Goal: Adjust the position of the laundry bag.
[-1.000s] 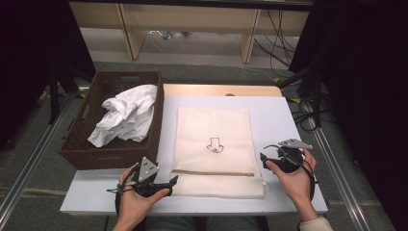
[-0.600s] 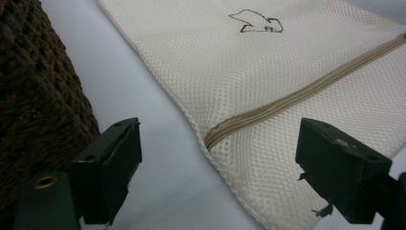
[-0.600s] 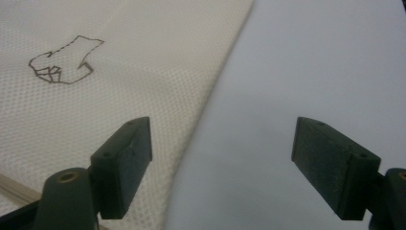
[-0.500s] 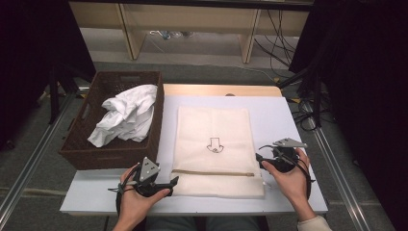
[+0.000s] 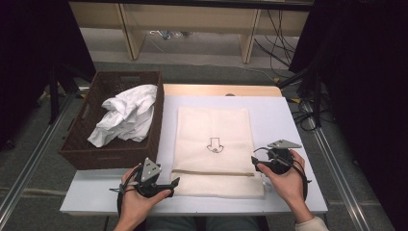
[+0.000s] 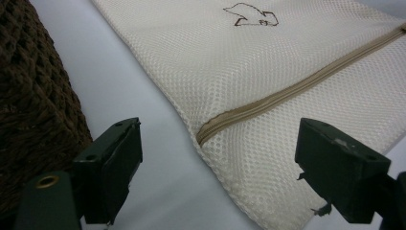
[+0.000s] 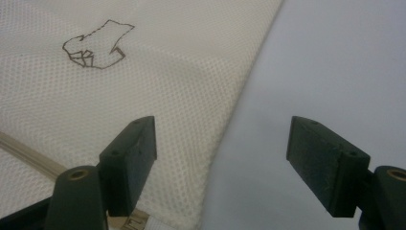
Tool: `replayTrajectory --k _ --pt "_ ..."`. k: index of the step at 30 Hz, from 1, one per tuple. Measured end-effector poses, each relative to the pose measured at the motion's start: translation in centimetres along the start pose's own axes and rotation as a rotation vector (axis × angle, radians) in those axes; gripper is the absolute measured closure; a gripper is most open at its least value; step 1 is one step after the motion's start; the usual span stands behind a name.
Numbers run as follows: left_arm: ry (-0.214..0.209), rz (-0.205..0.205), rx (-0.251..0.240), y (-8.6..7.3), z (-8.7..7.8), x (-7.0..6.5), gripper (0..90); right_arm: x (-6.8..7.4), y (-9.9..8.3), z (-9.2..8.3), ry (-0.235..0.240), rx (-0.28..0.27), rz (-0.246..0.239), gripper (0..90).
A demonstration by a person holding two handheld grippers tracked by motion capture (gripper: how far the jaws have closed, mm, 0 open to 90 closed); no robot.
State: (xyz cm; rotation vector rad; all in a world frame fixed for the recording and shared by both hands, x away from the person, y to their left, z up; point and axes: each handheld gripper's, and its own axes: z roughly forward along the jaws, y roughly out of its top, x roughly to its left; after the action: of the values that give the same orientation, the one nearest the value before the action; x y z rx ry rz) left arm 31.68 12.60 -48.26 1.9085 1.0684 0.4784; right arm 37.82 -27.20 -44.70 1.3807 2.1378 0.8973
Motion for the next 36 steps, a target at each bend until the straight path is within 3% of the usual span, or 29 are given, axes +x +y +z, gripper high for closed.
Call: replayTrajectory --k 2,3,7,11,13,14,15,17,19,36 --pt "0.001 0.013 0.013 0.0 -0.1 0.1 16.3 0.3 0.0 0.0 0.006 -0.002 0.008 27.0" --pt "0.000 0.013 0.013 0.0 -0.1 0.1 16.3 0.2 0.0 0.1 0.013 -0.002 -0.027 27.0" --pt "0.001 0.012 0.015 0.0 0.0 0.1 16.4 0.8 0.1 0.0 0.022 0.010 -0.010 27.0" --pt "0.001 0.013 0.017 0.0 0.0 0.1 16.4 1.0 0.1 0.0 0.028 0.026 -0.032 27.0" --pt "0.001 0.011 0.018 0.0 0.0 0.1 16.5 1.3 0.1 -0.1 0.020 0.026 -0.015 27.0" --pt "0.002 0.018 0.020 0.0 -0.1 0.1 16.4 1.5 0.1 -0.2 0.023 0.048 0.016 27.0" --pt "0.001 0.018 0.020 0.0 0.0 0.1 16.5 1.6 0.1 -0.2 0.024 0.052 0.011 27.0" --pt "0.001 0.018 0.021 0.0 0.0 0.1 16.5 1.3 0.1 0.1 0.054 0.031 -0.043 27.0" --pt "0.001 0.017 0.021 0.0 -0.1 0.1 16.5 1.7 0.1 -0.3 0.041 0.077 0.007 27.0" --pt "0.000 0.017 0.025 0.0 -0.1 0.1 17.0 1.8 0.1 -0.4 0.031 0.105 0.025 27.9"
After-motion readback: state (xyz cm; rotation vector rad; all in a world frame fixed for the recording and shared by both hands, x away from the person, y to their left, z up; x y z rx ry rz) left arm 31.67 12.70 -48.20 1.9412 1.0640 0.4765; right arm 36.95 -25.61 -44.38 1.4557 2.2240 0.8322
